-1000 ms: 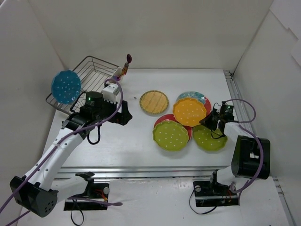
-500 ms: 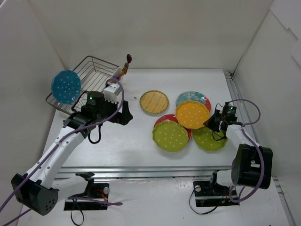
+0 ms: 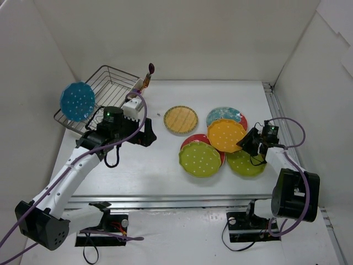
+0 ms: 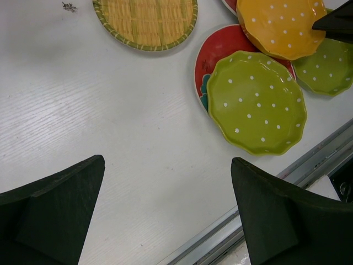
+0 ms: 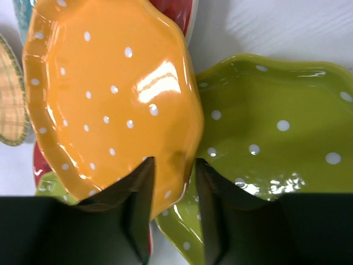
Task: Load the bowls into the dish rack
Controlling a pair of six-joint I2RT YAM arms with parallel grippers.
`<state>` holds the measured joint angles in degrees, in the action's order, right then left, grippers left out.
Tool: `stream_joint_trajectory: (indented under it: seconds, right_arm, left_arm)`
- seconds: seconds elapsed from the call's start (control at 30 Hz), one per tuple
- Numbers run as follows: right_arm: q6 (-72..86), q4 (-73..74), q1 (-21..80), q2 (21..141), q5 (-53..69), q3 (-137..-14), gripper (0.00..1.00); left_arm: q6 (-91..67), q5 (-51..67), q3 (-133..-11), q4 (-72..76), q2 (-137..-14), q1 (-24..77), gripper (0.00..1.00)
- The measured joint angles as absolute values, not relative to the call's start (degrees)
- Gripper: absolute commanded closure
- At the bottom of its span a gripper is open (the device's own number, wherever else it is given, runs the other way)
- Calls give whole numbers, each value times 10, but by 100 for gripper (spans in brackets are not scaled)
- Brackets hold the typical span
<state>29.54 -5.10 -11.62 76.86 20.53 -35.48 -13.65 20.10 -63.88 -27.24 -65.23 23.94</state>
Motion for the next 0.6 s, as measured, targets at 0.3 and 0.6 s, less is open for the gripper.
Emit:
stream_joint_trajectory:
  seconds: [0.3, 0.6]
  right_arm:
    - [300, -81, -133, 783, 239, -342, 48]
    - [343, -205, -169, 853, 341, -314, 48]
  left_arm:
    - [-136, 203, -639, -272, -653, 239, 7]
    - [-136, 208, -639, -272, -661, 239, 7]
